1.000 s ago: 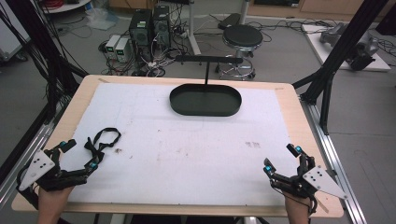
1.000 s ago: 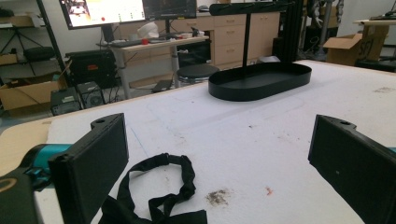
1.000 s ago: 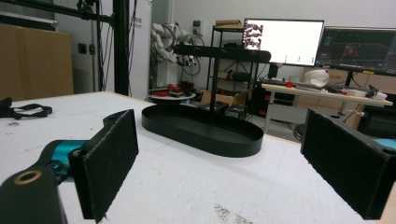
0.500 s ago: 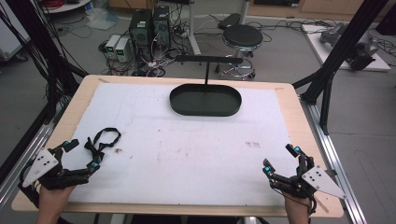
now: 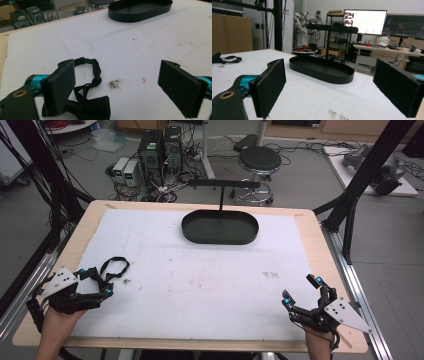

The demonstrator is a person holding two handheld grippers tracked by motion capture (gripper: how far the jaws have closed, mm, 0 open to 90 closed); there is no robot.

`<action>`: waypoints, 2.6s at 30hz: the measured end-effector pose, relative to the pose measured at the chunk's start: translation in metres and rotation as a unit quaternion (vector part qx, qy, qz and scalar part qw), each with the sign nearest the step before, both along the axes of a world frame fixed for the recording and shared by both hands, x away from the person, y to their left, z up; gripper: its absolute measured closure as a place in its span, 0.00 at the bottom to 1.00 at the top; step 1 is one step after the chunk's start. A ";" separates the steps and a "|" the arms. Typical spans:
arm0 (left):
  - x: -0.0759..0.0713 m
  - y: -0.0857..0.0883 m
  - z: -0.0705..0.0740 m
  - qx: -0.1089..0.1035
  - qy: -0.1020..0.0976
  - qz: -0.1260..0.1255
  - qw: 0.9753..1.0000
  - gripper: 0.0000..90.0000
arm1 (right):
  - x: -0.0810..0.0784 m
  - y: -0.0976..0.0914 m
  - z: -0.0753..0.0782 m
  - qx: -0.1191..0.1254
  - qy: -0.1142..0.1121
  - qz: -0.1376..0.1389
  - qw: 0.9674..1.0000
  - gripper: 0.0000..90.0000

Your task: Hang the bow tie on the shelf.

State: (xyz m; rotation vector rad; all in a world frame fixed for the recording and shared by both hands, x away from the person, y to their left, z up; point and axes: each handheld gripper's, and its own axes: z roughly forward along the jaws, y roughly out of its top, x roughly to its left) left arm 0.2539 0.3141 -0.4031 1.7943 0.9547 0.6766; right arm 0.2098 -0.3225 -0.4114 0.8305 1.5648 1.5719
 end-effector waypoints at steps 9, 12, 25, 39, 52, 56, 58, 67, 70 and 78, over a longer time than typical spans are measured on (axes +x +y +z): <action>0.029 -0.024 0.001 0.076 0.048 0.020 0.996 0.25 | 0.003 0.002 -0.002 -0.004 0.002 0.003 1.000 0.11; 0.038 -0.027 0.000 0.100 0.060 0.020 0.993 0.28 | 0.003 0.002 -0.002 -0.002 0.003 0.003 1.000 0.11; 0.064 -0.036 -0.017 0.149 0.107 0.024 0.983 0.42 | 0.004 0.003 -0.005 0.001 0.009 0.005 1.000 0.11; 0.076 -0.040 -0.025 0.176 0.130 0.033 0.975 0.67 | 0.005 0.002 -0.007 0.002 0.009 0.007 1.000 0.11; 0.080 -0.039 -0.029 0.178 0.143 0.026 0.973 0.84 | 0.005 0.004 -0.007 0.002 0.012 0.009 1.000 0.11; 0.081 -0.037 -0.029 0.175 0.143 0.027 0.974 0.88 | 0.005 0.005 -0.007 0.000 0.013 0.011 1.000 0.11; 0.081 -0.038 -0.029 0.173 0.142 0.030 0.974 0.90 | 0.005 0.005 -0.007 0.001 0.014 0.011 1.000 0.11; 0.072 -0.034 -0.014 0.139 0.081 0.032 0.987 0.92 | 0.006 0.004 -0.008 0.000 0.013 0.011 1.000 0.11; 0.067 -0.033 -0.005 0.122 0.052 0.029 0.991 0.92 | 0.006 0.005 -0.008 -0.001 0.015 0.011 1.000 0.11; 0.058 -0.043 0.023 0.088 -0.021 0.013 0.996 0.92 | 0.006 0.005 -0.008 -0.002 0.014 0.010 1.000 0.11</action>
